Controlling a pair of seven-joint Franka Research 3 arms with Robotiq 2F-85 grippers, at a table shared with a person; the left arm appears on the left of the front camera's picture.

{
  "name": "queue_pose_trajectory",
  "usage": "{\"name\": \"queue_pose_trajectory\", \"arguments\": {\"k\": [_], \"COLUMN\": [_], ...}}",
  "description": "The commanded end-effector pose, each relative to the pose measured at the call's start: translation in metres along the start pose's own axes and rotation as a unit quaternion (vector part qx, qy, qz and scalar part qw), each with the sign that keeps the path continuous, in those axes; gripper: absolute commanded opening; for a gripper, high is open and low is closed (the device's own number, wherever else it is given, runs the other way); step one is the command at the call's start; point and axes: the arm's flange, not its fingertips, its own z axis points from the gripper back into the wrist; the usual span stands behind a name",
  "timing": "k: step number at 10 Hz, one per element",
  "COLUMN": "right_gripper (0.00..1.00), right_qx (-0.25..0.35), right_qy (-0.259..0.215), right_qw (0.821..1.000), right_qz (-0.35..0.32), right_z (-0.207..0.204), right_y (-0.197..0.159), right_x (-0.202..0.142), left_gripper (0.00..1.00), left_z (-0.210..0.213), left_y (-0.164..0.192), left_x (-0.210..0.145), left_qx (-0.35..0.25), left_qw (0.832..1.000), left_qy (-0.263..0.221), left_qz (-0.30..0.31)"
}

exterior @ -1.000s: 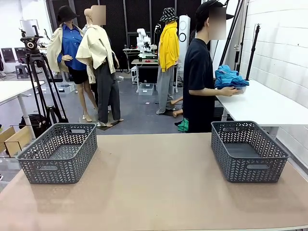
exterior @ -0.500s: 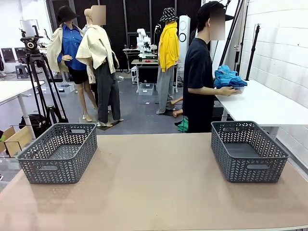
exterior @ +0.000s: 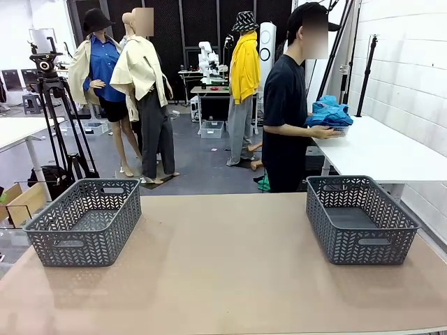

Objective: Sort the tops and bottoms.
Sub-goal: Lift clothes from the center of the table with your left hand.

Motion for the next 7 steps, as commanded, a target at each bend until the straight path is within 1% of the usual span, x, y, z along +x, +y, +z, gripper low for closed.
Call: {"name": "queue_pose_trajectory", "arguments": {"k": [1,7], "right_gripper": [1.0,1.0], "right_qx": [0.001,0.001], "right_qy": [0.003,0.003], "right_qw": [1.0,1.0], "right_qz": [0.005,0.005], "right_z": [0.0,0.0], "right_y": [0.0012,0.0012], "right_x": [-0.0001,-0.0001], "left_gripper": [1.0,1.0], "left_z": [0.0,0.0], "left_y": [0.0025,0.0025], "left_x": [-0.0027,-0.0027], "left_qx": [0.002,0.002], "left_qw": [1.0,1.0], "left_qy": [-0.004,-0.004], "left_qz": [-0.007,-0.007]}}
